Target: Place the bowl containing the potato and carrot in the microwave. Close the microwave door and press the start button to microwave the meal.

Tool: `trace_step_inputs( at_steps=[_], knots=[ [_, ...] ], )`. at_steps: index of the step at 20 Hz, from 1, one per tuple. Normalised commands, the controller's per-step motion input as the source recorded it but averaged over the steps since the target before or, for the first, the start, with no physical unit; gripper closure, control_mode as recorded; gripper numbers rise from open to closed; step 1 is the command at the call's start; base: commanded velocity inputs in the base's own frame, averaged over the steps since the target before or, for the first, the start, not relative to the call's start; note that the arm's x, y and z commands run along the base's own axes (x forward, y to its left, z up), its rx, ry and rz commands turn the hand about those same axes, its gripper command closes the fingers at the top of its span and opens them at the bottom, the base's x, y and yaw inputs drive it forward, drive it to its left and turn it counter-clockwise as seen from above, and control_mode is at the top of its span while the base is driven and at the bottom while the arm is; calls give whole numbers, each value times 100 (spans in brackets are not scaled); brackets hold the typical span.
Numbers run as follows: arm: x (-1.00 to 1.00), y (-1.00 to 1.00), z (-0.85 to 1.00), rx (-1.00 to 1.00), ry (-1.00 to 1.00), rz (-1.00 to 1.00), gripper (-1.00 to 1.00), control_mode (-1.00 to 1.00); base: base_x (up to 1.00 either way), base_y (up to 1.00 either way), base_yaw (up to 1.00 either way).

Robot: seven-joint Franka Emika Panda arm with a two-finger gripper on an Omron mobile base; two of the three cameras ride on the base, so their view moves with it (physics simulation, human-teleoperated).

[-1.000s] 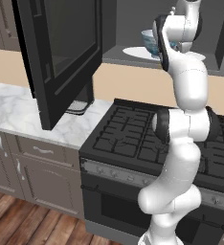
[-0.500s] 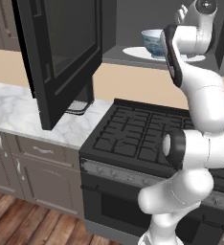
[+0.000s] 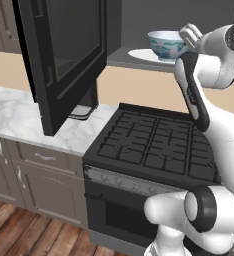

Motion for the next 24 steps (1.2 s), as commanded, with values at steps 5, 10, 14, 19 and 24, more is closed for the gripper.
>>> trace_step_inputs(
  at_steps=[5,10,14,19,24],
  knots=[
    [-100,3,40,-59,1,42,-100,-100,0,0,0],
    [-100,42,22,-66,8,37,-100,-100,0,0,0],
    [-98,97,2,-73,1,23,-100,-100,0,0,0],
    [-77,82,13,-52,0,7,-100,-100,0,0,0],
    [-66,88,7,-47,-3,2,-100,-100,0,0,0]
  ],
)
